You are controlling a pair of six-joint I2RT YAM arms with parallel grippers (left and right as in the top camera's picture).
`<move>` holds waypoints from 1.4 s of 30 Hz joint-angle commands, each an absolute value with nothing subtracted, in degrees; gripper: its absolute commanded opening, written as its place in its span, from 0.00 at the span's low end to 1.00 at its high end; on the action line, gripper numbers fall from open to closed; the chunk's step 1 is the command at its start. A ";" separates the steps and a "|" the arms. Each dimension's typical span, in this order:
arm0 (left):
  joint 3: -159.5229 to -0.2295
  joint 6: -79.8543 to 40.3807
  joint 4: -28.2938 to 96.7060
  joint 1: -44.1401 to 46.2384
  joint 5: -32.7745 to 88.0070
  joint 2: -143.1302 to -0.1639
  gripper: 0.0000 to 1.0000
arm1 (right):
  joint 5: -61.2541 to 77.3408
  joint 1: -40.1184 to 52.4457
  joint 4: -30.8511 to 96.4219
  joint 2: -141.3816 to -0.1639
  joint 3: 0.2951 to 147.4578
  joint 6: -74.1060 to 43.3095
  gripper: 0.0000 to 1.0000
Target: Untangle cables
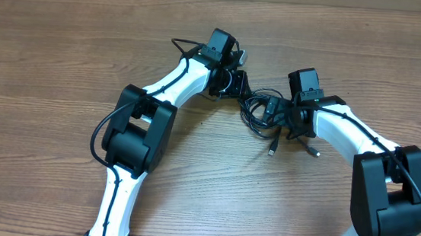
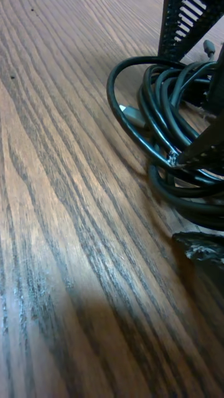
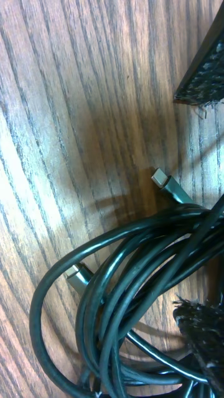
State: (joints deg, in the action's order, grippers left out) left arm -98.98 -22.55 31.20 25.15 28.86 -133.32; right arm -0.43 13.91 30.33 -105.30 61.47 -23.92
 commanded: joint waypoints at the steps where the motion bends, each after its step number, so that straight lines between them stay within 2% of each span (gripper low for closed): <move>1: -99.48 -22.96 31.44 25.65 25.32 -134.69 0.34 | -0.91 14.06 30.24 -105.58 60.69 -24.23 1.00; 2: -99.48 -23.24 31.44 25.67 24.84 -134.69 0.33 | -0.49 14.04 30.26 -105.58 60.69 -24.21 1.00; 7: -99.48 -23.16 32.84 25.71 23.44 -134.69 0.18 | 0.12 14.04 30.28 -105.58 60.69 -24.25 1.00; 11: -99.48 -22.28 36.42 25.69 16.93 -134.69 0.16 | 0.12 14.04 30.33 -105.58 60.69 -24.23 1.00; 18: -99.48 -19.25 40.71 25.65 13.39 -134.69 0.13 | 0.12 14.04 31.29 -105.58 60.69 -24.25 1.00; 22: -99.48 -19.29 40.45 25.65 18.59 -134.69 0.23 | 0.12 14.04 31.66 -105.58 60.69 -24.23 1.00; 26: -99.48 -19.33 41.28 25.67 21.02 -134.69 0.27 | 0.12 14.04 31.55 -105.58 60.69 -24.21 1.00; 28: -99.48 -19.84 42.02 25.69 20.32 -134.69 0.22 | 0.10 14.04 31.55 -105.58 60.69 -24.21 1.00; 29: -99.48 -21.04 42.52 25.69 19.53 -134.69 0.14 | 0.10 14.04 31.55 -105.58 60.69 -24.21 1.00; 30: -99.48 -21.58 42.72 25.69 19.27 -134.69 0.11 | 0.10 14.04 31.55 -105.58 60.69 -24.21 1.00; 34: -99.48 -22.33 44.07 25.93 19.11 -134.69 0.12 | 0.97 14.06 31.53 -105.58 60.53 -24.21 1.00; 36: -99.48 -22.28 44.95 25.96 19.05 -134.69 0.04 | 2.28 14.06 30.96 -105.60 59.94 -24.21 1.00; 42: -99.48 -17.82 47.33 25.96 16.34 -134.69 0.04 | 2.28 14.06 30.30 -106.76 59.83 -23.97 1.00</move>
